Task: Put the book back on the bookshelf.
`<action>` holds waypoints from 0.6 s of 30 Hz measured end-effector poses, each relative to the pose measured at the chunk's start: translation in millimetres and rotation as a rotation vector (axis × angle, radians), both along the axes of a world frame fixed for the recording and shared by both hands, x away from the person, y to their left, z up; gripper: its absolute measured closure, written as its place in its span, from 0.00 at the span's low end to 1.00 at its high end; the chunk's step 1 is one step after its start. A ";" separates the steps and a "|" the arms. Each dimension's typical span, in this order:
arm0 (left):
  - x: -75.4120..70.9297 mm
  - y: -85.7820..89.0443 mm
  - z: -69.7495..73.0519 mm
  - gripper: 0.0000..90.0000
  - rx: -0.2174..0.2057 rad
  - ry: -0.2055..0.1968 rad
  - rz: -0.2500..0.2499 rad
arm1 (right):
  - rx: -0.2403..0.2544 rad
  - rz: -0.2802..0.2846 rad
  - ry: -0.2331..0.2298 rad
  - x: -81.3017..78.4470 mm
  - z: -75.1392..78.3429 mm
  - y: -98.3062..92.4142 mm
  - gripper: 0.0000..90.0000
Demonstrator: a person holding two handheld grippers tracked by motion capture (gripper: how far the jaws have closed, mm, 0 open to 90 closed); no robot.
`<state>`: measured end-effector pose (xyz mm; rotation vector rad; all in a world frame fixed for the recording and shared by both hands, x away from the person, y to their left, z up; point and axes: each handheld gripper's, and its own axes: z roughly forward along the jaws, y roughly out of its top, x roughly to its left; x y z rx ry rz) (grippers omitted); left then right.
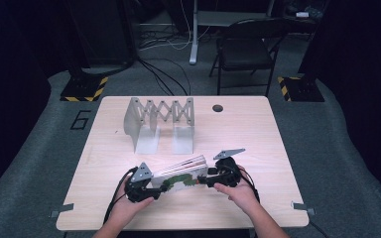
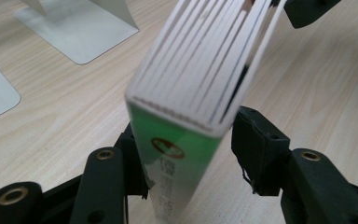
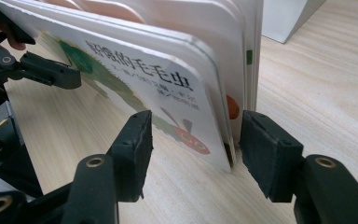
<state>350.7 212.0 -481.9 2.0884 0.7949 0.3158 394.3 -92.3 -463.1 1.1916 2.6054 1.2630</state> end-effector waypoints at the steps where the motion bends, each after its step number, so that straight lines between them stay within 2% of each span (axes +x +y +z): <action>1: 0.0 -0.2 0.0 0.56 -0.002 0.001 -0.001 | 0.001 -0.001 0.000 0.2 -0.1 -0.1 0.49; 5: 0.9 0.0 -0.5 0.55 -0.007 0.008 -0.007 | 0.001 -0.005 -0.007 0.9 -0.3 -0.3 0.50; 7: 0.6 -0.3 -1.1 0.55 -0.013 -0.001 0.009 | 0.000 -0.005 -0.002 1.0 -0.3 -0.3 0.51; 8: 0.5 0.0 -0.6 0.54 -0.019 0.016 0.011 | -0.002 -0.003 -0.002 1.4 -0.7 -0.4 0.52; 10: -0.3 -1.1 -0.7 0.55 -0.018 0.000 0.021 | -0.007 -0.005 0.000 1.5 -1.0 -0.1 0.53; 12: -0.9 -1.4 0.1 0.55 -0.017 0.012 0.017 | -0.008 -0.004 0.001 1.7 -1.2 0.0 0.53; 18: -2.2 -1.6 0.7 0.57 -0.008 0.005 0.012 | -0.015 -0.010 -0.001 2.0 -1.7 0.1 0.55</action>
